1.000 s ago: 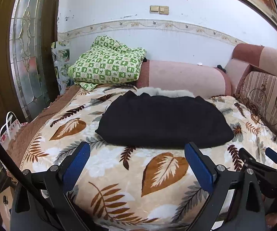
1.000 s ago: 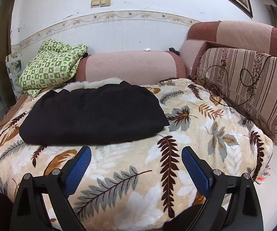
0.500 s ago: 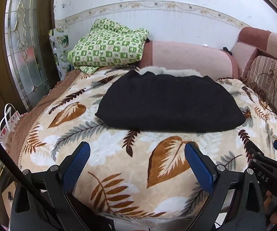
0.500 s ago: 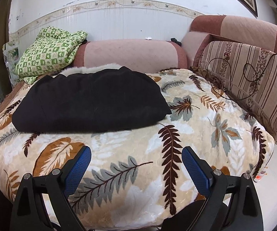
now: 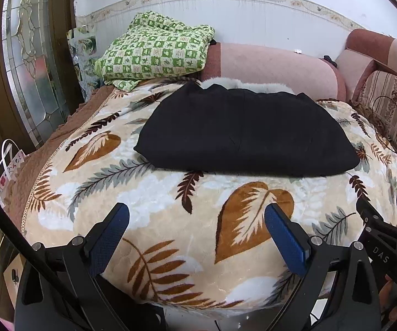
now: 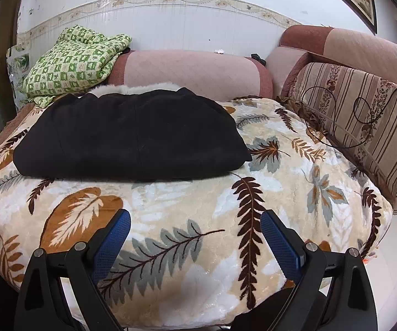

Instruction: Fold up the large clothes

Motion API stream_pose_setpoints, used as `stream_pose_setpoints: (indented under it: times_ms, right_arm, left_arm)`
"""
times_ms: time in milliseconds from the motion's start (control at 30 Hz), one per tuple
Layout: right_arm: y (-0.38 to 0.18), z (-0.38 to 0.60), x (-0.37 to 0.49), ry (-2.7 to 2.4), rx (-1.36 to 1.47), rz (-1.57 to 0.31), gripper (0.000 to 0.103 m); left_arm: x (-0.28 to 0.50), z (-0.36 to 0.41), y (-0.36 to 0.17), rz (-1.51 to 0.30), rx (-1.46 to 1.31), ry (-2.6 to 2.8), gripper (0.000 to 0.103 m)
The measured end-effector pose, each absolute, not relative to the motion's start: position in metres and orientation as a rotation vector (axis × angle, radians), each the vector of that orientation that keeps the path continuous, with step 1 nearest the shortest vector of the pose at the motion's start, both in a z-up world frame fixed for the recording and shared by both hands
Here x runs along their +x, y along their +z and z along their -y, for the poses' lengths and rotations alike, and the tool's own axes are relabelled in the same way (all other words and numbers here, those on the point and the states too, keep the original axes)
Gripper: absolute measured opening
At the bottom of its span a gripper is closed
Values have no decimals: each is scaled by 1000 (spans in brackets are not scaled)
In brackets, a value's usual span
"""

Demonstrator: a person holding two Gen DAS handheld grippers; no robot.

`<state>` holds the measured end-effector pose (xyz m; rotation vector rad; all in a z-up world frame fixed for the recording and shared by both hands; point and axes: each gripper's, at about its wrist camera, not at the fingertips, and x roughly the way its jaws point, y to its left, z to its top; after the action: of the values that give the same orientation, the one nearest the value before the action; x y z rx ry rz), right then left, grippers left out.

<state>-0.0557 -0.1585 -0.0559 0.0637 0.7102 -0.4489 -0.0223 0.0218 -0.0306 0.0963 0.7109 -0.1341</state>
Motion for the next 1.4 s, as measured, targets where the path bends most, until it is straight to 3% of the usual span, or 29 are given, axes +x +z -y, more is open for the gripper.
stream_pose_setpoints:
  times_ms: [1400]
  right_arm:
    - [-73,149,-44,-438,23,-742,97]
  left_arm:
    - [3,-27,-71,-838,69,-118,98]
